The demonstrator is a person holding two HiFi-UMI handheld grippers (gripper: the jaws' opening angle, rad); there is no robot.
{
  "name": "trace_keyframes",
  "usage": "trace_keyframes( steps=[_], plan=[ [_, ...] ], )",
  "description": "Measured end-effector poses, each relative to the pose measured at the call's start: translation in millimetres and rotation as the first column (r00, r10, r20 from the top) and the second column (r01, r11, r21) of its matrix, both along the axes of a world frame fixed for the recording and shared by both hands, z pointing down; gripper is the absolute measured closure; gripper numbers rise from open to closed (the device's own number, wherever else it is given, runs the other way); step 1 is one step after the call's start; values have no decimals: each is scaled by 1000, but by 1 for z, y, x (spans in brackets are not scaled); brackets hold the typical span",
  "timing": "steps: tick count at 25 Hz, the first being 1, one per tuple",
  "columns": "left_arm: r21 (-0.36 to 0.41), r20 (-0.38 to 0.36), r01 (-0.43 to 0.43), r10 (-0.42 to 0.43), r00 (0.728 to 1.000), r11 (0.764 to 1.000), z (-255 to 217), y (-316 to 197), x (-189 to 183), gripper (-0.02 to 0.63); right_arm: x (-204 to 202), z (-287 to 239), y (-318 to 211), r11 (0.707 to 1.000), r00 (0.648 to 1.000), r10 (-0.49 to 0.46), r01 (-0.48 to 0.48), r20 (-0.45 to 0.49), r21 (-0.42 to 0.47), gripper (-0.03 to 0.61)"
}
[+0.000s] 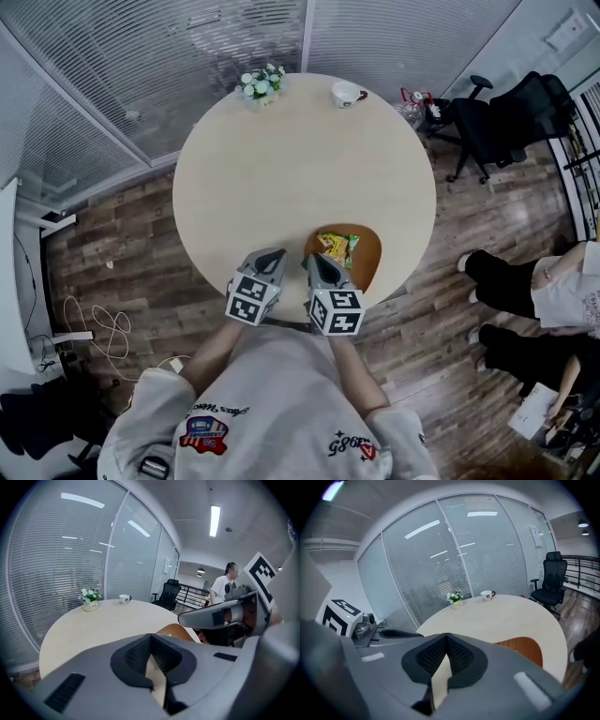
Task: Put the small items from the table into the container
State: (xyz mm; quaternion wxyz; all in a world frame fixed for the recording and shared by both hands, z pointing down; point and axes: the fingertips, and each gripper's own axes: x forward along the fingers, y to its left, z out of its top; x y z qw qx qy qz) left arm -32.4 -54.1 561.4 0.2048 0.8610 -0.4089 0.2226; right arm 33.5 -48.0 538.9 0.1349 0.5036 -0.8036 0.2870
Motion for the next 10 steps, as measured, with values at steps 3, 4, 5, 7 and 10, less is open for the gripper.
trace_keyframes(
  steps=[3, 4, 5, 7, 10],
  plan=[
    [-3, -2, -5, 5, 1000, 1000, -2, 0, -1, 607, -1, 0, 1, 1000, 1000, 2, -2, -6, -2, 578],
    [-5, -2, -6, 6, 1000, 1000, -3, 0, -1, 607, -2, 0, 1, 1000, 1000, 2, -2, -8, -4, 578],
    [-6, -2, -8, 8, 1000, 1000, -3, 0, -1, 607, -2, 0, 1, 1000, 1000, 3, -3, -9, -5, 578],
    [-5, -1, -10, 10, 1000, 1000, -3, -1, -2, 607, -3, 1, 1, 1000, 1000, 3, -3, -9, -6, 578],
    [2, -3, -11, 11, 1000, 1000, -3, -3, -3, 607, -5, 1, 1, 1000, 1000, 2, -2, -10, -5, 578]
  ],
)
